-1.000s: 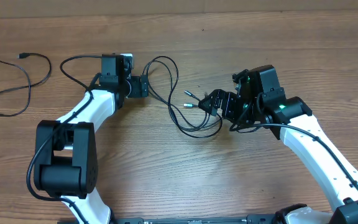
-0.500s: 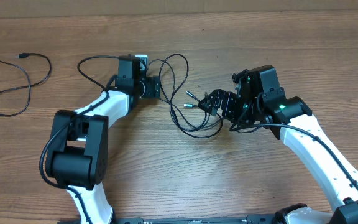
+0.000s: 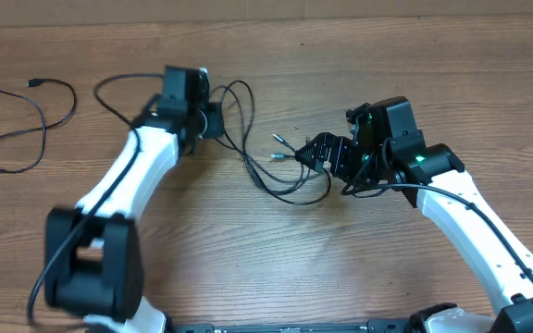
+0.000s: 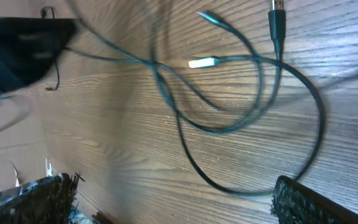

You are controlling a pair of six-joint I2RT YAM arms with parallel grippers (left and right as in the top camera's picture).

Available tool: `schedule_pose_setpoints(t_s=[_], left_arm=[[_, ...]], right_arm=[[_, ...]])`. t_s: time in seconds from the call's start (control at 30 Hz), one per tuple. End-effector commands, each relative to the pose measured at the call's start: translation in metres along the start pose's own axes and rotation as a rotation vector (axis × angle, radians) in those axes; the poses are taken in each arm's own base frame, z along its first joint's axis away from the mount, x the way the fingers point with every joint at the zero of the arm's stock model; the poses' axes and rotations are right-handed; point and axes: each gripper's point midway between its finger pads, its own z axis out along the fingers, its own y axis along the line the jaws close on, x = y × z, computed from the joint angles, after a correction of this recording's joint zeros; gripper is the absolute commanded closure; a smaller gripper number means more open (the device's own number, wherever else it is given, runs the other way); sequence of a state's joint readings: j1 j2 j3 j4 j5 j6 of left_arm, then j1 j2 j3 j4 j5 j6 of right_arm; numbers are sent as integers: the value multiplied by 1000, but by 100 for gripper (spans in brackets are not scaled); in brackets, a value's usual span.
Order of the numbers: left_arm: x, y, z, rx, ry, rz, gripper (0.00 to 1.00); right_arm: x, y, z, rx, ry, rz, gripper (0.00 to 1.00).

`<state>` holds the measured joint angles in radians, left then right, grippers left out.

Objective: Untangle cables
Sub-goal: 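Grasp a black cable with the left gripper and lift it up-left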

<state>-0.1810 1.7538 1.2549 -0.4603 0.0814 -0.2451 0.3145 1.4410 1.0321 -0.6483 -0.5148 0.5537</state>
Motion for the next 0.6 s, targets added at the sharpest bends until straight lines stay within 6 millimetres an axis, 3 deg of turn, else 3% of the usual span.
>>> schedule_pose_setpoints(t_s=[0.0, 0.27, 0.37, 0.4, 0.57], left_arm=[[-42, -20, -81, 51, -114, 6, 96], [-61, -124, -207, 557, -282, 286, 96], [-58, -143, -224, 687, -290, 305, 96], [-58, -146, -226, 704, -282, 286, 96], [-50, -162, -228, 742, -241, 243, 96]], right_arm=[[-3, 1, -1, 4, -12, -5, 0], [-4, 2, -1, -3, -15, -9, 0], [-7, 5, -1, -12, -26, -17, 4], [-8, 5, -1, -15, -28, -18, 0], [1, 11, -1, -51, 19, 68, 0]])
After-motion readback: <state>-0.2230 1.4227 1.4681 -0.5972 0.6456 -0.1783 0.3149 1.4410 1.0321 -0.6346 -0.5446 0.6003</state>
